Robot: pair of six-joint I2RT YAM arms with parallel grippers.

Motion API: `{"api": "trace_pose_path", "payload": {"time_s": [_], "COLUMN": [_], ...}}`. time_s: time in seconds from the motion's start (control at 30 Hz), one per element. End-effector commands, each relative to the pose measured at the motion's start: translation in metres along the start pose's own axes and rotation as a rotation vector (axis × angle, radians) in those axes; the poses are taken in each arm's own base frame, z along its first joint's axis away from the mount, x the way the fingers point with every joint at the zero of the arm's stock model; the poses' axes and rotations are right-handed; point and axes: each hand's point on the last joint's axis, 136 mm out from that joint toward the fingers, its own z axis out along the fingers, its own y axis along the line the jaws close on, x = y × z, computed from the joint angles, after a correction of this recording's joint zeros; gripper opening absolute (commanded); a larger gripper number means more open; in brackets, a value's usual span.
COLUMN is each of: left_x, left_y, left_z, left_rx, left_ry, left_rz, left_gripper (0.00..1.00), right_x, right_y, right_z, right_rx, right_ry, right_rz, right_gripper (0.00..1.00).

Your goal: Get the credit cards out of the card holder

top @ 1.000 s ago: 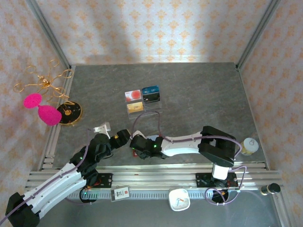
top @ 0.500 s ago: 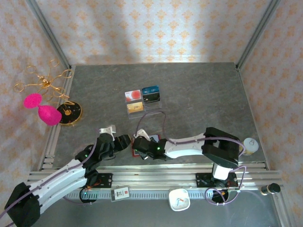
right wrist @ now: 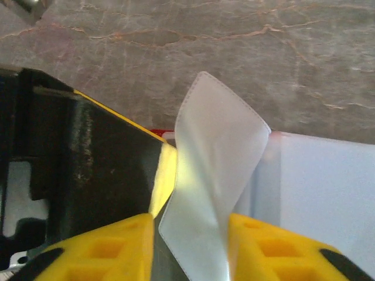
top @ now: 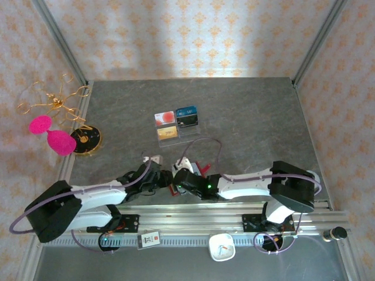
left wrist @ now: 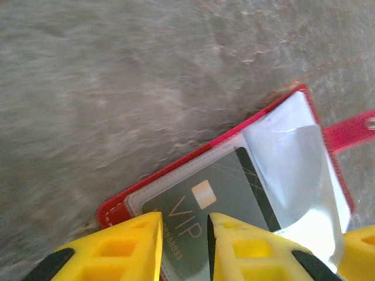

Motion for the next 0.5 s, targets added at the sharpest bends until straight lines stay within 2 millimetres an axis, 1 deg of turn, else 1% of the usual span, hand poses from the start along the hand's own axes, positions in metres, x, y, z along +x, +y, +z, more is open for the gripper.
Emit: {"api": "trace_pose_path", "payload": {"time_s": [0.0, 0.03, 0.1, 0.17, 0.23, 0.3, 0.33, 0.4, 0.47], "left_x": [-0.006, -0.005, 0.0, 0.005, 0.007, 0.006, 0.006, 0.005, 0.006], "left_y": [-0.039, -0.043, -0.049, -0.053, -0.054, -0.052, -0.052, -0.061, -0.072], "left_z": [0.005, 0.007, 0.013, 0.02, 0.024, 0.025, 0.024, 0.023, 0.026], "left_rx": [0.096, 0.096, 0.098, 0.088, 0.072, 0.053, 0.054, 0.103, 0.141], "left_ry": [0.001, 0.013, 0.043, 0.082, 0.101, 0.101, 0.101, 0.094, 0.109], "left_rz": [0.075, 0.086, 0.104, 0.117, 0.128, 0.127, 0.127, 0.129, 0.132], "left_gripper": [0.26, 0.26, 0.27, 0.27, 0.27, 0.27, 0.29, 0.38, 0.4], "right_x": [-0.028, -0.031, -0.032, -0.032, -0.028, -0.022, -0.019, -0.016, -0.017], "right_y": [-0.017, -0.027, -0.04, -0.052, -0.06, -0.066, -0.068, -0.076, -0.083], "right_z": [-0.025, -0.032, -0.043, -0.05, -0.052, -0.051, -0.05, -0.051, -0.054], "right_rx": [0.048, 0.073, 0.101, 0.119, 0.118, 0.118, 0.118, 0.152, 0.173], "right_ry": [-0.138, -0.161, -0.189, -0.204, -0.197, -0.174, -0.161, -0.153, -0.157], "right_rz": [0.097, 0.113, 0.137, 0.168, 0.192, 0.195, 0.188, 0.197, 0.211], "right_gripper": [0.39, 0.4, 0.4, 0.41, 0.42, 0.44, 0.44, 0.44, 0.42]}}
